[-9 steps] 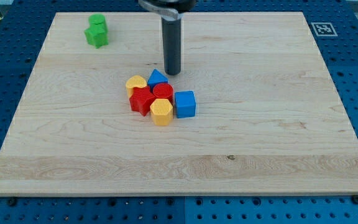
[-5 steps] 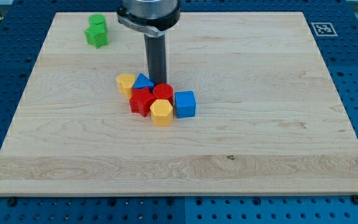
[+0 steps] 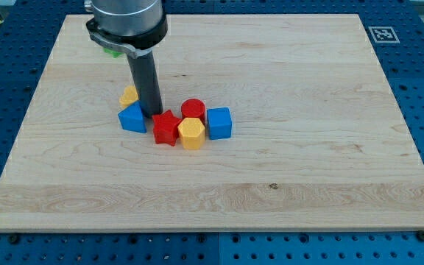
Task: Push the blue triangle along with the yellow heart closer to the green star
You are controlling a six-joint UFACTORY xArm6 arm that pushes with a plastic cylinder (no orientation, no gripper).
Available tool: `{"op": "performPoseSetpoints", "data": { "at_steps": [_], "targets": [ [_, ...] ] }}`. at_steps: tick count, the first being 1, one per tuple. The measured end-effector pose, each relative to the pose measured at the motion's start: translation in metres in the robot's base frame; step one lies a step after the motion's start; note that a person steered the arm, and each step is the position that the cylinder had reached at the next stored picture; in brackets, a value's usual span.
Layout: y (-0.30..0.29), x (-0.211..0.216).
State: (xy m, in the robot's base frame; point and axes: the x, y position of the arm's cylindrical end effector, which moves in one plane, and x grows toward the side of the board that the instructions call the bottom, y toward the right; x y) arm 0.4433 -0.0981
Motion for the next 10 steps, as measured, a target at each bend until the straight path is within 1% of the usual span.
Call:
{"op": "performPoseSetpoints", "data": {
  "at_steps": [1,2,3,4,6,7,10],
  "targets": [
    [0.004,0.015],
    [0.004,0.045],
    [-0.002,0.057],
    [-0.009,0.055],
    [-0.025,0.023],
    [-0.026,0.021],
    [-0.036,-0.005]
  ]
}}
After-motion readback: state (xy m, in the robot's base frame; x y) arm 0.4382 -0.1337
